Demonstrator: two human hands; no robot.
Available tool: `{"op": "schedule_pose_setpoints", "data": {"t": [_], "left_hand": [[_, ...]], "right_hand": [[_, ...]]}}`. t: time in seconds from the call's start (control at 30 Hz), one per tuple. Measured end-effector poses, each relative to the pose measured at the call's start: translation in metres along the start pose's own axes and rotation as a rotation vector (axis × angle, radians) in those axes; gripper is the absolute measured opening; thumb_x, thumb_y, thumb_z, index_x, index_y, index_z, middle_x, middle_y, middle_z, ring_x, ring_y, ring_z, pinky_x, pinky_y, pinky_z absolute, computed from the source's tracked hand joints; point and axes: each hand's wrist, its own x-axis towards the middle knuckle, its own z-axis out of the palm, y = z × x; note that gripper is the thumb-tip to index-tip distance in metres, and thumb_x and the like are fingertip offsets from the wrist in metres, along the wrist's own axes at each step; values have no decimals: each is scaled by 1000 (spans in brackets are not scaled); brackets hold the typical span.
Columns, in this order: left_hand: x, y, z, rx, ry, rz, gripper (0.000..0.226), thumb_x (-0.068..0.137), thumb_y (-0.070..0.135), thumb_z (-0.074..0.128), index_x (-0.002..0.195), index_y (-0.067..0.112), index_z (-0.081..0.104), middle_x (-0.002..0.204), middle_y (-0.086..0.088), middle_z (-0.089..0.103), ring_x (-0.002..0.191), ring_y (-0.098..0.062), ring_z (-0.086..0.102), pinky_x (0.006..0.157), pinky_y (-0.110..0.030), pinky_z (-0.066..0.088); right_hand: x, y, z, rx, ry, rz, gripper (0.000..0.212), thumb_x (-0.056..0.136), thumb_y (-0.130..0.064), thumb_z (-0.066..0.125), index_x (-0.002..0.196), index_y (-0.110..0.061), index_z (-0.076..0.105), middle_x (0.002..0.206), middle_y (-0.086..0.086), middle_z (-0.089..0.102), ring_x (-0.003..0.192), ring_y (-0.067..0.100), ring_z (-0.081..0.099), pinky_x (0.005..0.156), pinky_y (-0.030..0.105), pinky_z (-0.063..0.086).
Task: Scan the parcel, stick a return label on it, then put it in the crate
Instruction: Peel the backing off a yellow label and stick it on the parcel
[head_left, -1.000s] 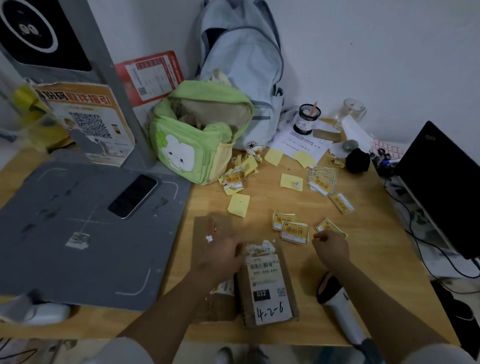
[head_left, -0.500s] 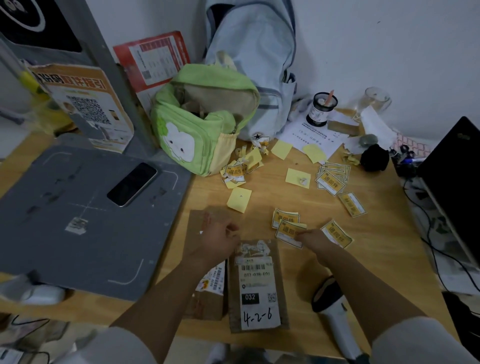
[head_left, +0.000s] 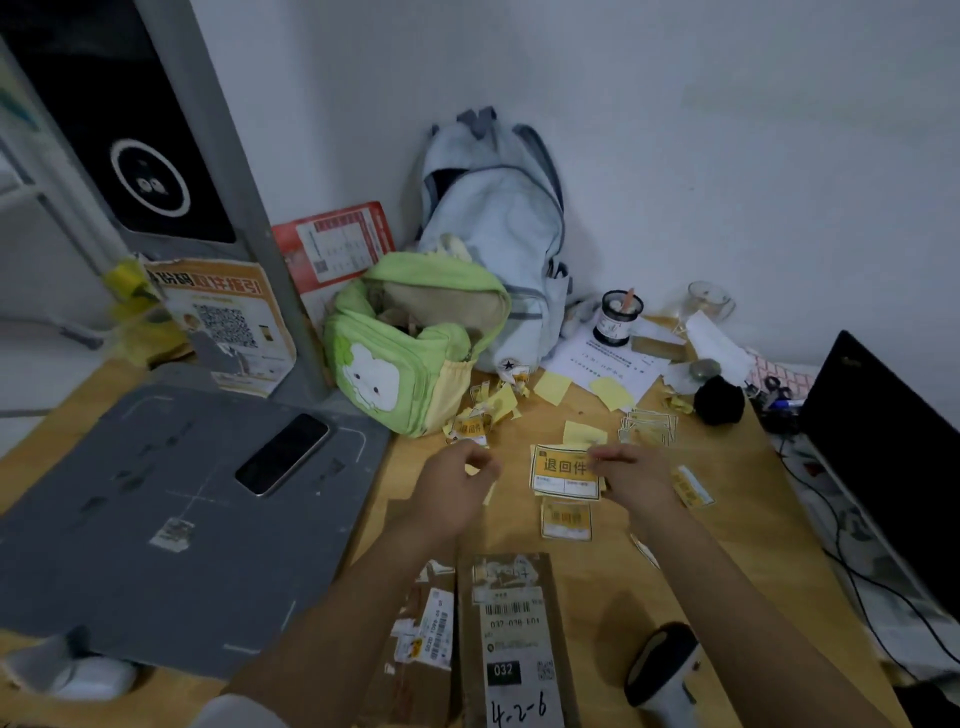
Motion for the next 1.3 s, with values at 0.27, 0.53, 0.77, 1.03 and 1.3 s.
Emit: {"op": "schedule_pose_setpoints", "data": {"t": [0.27,0.53,0.77,1.03,1.3], "left_hand": [[-1,92,-54,-10,197,193,31,91,41,55,92,12,65,79,6,61,76,-12,58,63,-26,43],[-22,184,-117,-181,386,370,17,85,21,67,70,24,60,68,8,61,66,-13,59,63,-31,49],[-39,232,-146,-291,445,499,21,85,18,67,69,29,60,68,10,63,58,1,55,62,-23,50],[-54,232,-140,-190,549,584,16,88,21,63,79,33,59,72,16,64,67,4,59,58,-12,46],[-61,226,-129,560,773,878,56,86,34,59,138,21,42,148,-8,41,133,-29,41,102,-47,41]], "right_hand": [[-75,-116,25,82,-111,-401,23,82,3,66,79,-20,65,81,3,64,81,21,62,63,28,47],[-151,-189,20,216,-194,-722,28,83,6,63,88,-21,67,85,0,70,70,10,66,52,15,51],[-177,-218,10,266,-224,-752,24,88,7,54,101,-7,69,85,4,74,70,20,68,57,22,58],[-197,-221,4,232,-165,-844,23,83,11,60,72,-10,62,72,4,70,53,6,62,49,13,50],[-205,-226,1,323,-149,-864,23,81,12,61,72,-8,61,78,8,69,59,13,63,53,19,53]]}}
